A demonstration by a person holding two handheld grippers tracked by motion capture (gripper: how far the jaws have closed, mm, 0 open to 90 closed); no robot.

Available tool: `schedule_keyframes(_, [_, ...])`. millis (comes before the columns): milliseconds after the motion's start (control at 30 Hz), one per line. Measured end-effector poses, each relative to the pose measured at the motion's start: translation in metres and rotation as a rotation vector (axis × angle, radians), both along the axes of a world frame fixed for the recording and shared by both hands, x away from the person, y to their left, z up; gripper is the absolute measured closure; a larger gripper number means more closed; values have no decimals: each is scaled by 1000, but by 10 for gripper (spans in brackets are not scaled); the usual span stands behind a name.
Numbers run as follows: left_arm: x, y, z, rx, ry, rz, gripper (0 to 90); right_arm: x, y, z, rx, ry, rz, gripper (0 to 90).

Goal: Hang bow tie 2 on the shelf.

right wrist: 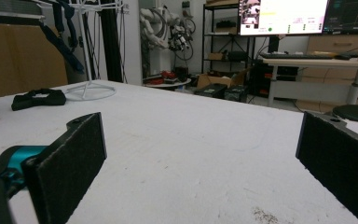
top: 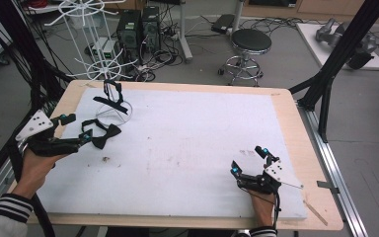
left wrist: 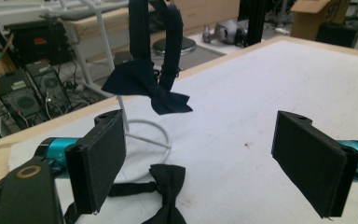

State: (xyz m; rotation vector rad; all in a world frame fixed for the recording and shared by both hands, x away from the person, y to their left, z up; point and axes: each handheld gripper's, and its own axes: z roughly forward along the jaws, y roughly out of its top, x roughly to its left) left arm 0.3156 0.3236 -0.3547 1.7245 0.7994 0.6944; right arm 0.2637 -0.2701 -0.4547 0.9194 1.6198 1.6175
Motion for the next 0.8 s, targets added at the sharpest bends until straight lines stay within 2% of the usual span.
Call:
schedule_keyframes(467, [21,-1,-13,88,114,8,175,0,0,0,-4,-3,3,8])
schedule_keyframes(500, [22,-1,-14,105,121,13,175,0,0,0,-3,-4,2,8])
schedule_keyframes(800, [35,-4,-23,171,194,12,175,0,0,0,-1,1,2,8])
